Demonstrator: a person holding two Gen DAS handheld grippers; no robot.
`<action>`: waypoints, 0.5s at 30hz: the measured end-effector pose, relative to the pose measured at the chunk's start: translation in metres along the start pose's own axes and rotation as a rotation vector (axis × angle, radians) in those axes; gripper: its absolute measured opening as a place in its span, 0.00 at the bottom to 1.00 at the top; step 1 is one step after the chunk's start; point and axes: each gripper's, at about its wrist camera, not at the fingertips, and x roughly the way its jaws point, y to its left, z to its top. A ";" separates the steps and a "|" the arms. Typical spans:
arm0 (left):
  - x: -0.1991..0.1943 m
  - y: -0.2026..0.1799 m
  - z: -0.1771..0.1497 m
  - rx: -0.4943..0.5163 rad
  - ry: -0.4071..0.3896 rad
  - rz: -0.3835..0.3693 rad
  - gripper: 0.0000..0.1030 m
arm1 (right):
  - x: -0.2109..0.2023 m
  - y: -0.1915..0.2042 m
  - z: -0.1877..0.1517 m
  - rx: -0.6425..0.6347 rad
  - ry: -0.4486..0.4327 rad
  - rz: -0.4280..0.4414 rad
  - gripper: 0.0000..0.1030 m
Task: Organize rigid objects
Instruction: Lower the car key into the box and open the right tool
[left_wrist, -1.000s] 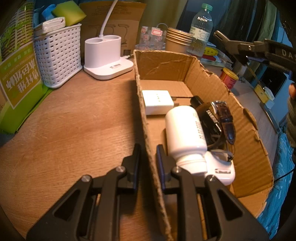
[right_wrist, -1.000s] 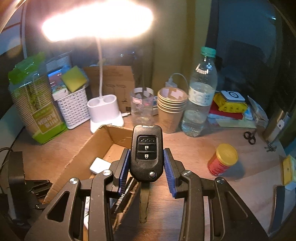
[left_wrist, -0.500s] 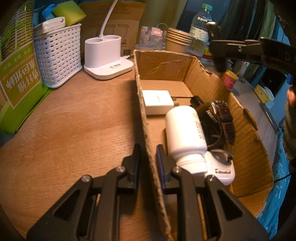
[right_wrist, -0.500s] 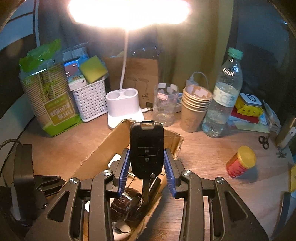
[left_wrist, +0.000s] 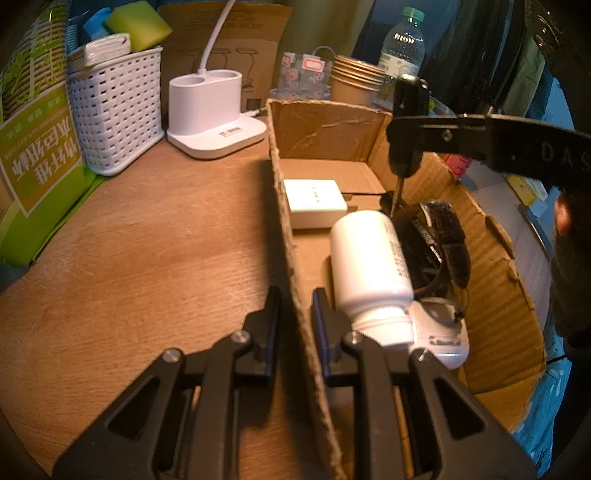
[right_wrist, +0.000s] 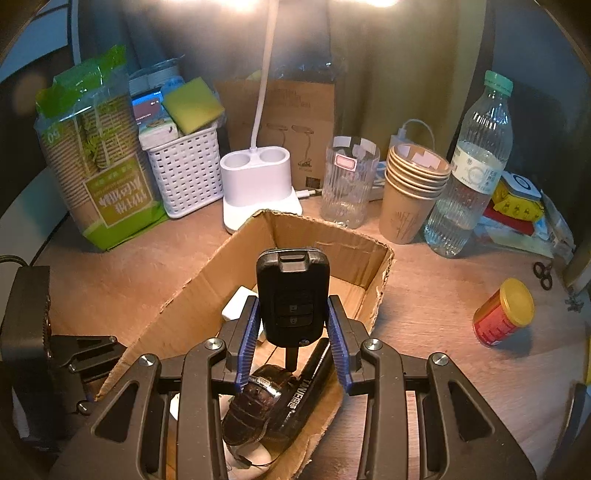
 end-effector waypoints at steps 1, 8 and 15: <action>0.000 0.000 0.000 0.000 0.000 0.000 0.18 | 0.000 0.000 0.000 -0.002 0.001 0.000 0.37; 0.000 0.000 0.000 0.000 0.000 0.000 0.18 | -0.004 0.003 0.002 -0.010 -0.015 0.005 0.37; 0.000 0.000 0.000 0.000 0.001 0.000 0.18 | -0.006 0.004 0.003 -0.011 -0.017 0.006 0.38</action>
